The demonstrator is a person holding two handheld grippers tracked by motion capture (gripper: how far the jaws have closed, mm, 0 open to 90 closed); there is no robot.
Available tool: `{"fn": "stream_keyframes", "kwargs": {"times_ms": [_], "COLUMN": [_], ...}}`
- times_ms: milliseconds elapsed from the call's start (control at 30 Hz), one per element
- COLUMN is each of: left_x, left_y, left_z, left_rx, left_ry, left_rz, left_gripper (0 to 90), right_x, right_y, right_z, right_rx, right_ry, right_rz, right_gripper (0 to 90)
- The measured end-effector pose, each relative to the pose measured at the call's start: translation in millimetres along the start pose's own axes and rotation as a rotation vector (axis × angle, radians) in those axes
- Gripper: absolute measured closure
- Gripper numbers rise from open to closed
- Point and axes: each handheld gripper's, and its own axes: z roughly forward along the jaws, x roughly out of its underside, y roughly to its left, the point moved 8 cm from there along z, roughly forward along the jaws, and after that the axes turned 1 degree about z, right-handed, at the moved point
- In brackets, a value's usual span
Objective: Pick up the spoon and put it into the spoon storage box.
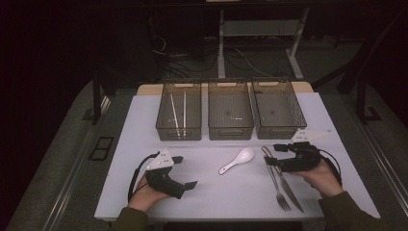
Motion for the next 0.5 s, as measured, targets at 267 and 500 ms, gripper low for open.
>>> {"fn": "stream_keyframes", "kwargs": {"times_ms": [267, 500], "left_x": [-2.1, -7.5], "left_y": [-0.6, -0.7], "left_z": [0.9, 6.7], "left_rx": [0.001, 0.006], "left_ry": [0.0, 0.001], "left_rz": [0.003, 0.004], "left_gripper": [2.5, 15.3], "right_x": [35.5, 53.8], "right_y": [-10.5, -5.8], "right_z": [-12.4, -17.2], "right_rx": [0.047, 0.044], "right_ry": [-0.055, -0.068], "right_rz": [0.041, 0.059], "right_gripper": [25.1, 20.5]}}
